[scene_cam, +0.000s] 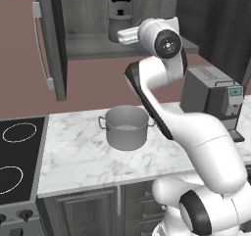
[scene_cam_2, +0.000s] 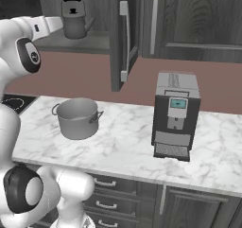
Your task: Pick the kettle from the cabinet and place it on a stove burner. Then pick the pot from the counter and place it on another stove burner. Finally, turn both burners on.
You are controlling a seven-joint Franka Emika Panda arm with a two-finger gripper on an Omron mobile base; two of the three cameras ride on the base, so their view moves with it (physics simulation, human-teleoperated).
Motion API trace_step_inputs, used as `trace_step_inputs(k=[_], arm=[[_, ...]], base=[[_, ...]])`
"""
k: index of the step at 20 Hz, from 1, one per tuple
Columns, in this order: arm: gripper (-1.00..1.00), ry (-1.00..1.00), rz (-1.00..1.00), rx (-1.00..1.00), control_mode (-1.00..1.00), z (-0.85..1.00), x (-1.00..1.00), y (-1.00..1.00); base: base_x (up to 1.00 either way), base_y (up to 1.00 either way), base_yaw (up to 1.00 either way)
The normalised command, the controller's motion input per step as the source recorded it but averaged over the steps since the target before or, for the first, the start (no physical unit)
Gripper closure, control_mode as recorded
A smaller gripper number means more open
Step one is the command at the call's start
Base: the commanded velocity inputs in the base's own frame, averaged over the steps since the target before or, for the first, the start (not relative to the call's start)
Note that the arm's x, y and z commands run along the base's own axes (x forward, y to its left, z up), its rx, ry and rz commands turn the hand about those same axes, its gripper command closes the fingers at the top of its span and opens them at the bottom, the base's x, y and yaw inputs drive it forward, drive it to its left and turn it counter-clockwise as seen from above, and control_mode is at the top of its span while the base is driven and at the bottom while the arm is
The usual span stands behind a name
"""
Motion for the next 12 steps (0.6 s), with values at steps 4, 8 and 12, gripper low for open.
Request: trace_step_inputs(k=[4, 8, 12], arm=[[-1.00, 0.00, 0.00, 0.11, -1.00, 0.05, 0.30, 0.00], [-1.00, -0.01, 0.00, 0.24, -1.00, 0.09, 0.15, -0.01], [-1.00, 0.00, 0.00, 0.08, -1.00, 0.05, 0.22, 0.09]], base=[[0.00, 0.00, 0.00], [0.00, 0.00, 0.00], [0.00, 0.00, 0.00]])
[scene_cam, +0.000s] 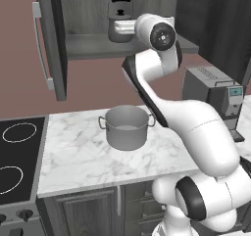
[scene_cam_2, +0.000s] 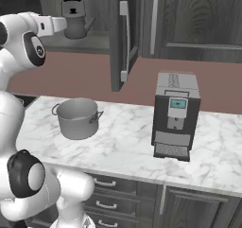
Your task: Pick the kettle from the cabinet and place it on a stove burner. Then pick the pot from the counter and place it on another stove burner. Finally, turn both burners on.
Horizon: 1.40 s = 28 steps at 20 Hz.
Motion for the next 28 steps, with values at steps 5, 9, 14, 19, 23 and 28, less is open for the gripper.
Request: trace_step_inputs(k=[5, 9, 14, 19, 23, 28], arm=[[-1.00, 0.02, 0.00, 0.03, -1.00, 0.12, 0.41, 0.07], [-1.00, 0.12, 0.00, 0.08, -1.00, 0.24, 0.45, 0.00], [-1.00, 0.13, 0.00, 0.08, -1.00, 0.18, 0.49, 0.00], [-1.00, 0.11, 0.00, 0.02, -1.00, 0.18, 0.46, 0.05], [-1.00, 0.06, 0.00, 0.00, -1.00, 0.17, 0.34, 0.12], [-1.00, 0.04, 0.00, 0.00, -1.00, 0.09, 0.28, 0.19]], base=[[0.00, 0.00, 0.00], [0.00, 0.00, 0.00], [0.00, 0.00, 0.00], [0.00, 0.00, 0.00], [0.00, 0.00, 0.00], [0.00, 0.00, 0.00]])
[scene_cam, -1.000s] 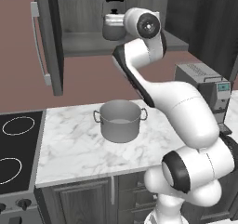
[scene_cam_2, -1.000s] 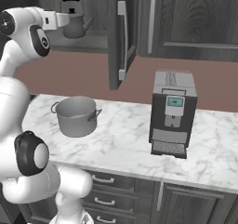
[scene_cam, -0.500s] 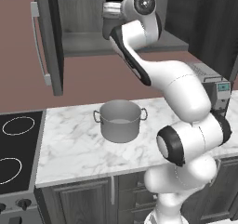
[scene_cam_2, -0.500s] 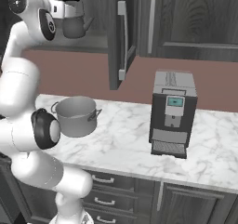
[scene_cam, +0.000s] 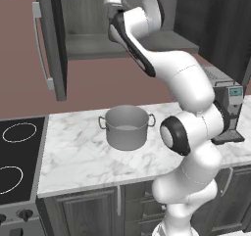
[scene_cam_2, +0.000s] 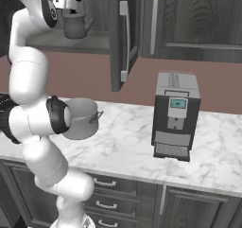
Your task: Pick the kettle from the cabinet and place it on a stove burner. Then pick the pot from the counter and place it on another stove burner. Finally, turn both burners on.
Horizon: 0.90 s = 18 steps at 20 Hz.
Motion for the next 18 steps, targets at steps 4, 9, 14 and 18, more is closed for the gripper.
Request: trace_step_inputs(k=[4, 9, 14, 18], arm=[[-1.00, 0.01, 0.00, 0.00, -1.00, 0.00, 0.23, 0.22], [-1.00, 0.00, 0.00, 0.00, -1.00, 0.00, 0.22, 0.17], [-1.00, 0.00, 0.00, 0.00, -1.00, 0.00, 0.23, 0.10], [-1.00, 0.00, 0.00, 0.00, -1.00, 0.00, 0.21, 0.04]], base=[[0.00, 0.00, 0.00], [0.00, 0.00, 0.00], [0.00, 0.00, 0.00], [0.00, 0.00, 0.00]])
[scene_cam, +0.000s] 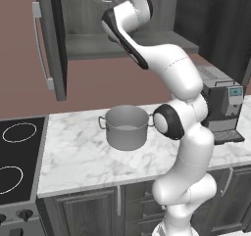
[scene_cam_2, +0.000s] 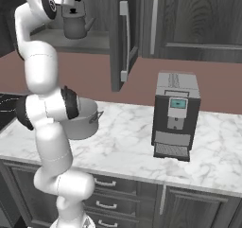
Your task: Pick the kettle from the cabinet and place it on a stove burner. Then pick the pot from the counter and place it on another stove burner. Finally, turn both burners on.
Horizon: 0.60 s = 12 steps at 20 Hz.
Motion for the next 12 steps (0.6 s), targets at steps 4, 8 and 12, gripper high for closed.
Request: trace_step_inputs(k=[4, 8, 12], arm=[[-1.00, 0.00, 0.00, 0.00, -1.00, 0.00, 0.19, 0.00], [-1.00, 0.00, 0.00, 0.00, -1.00, 0.00, 0.18, 0.00], [-1.00, 0.00, 0.00, 0.00, -1.00, 0.00, 0.18, 0.02]], base=[[0.00, 0.00, 0.00], [0.00, 0.00, 0.00], [0.00, 0.00, 0.00]])
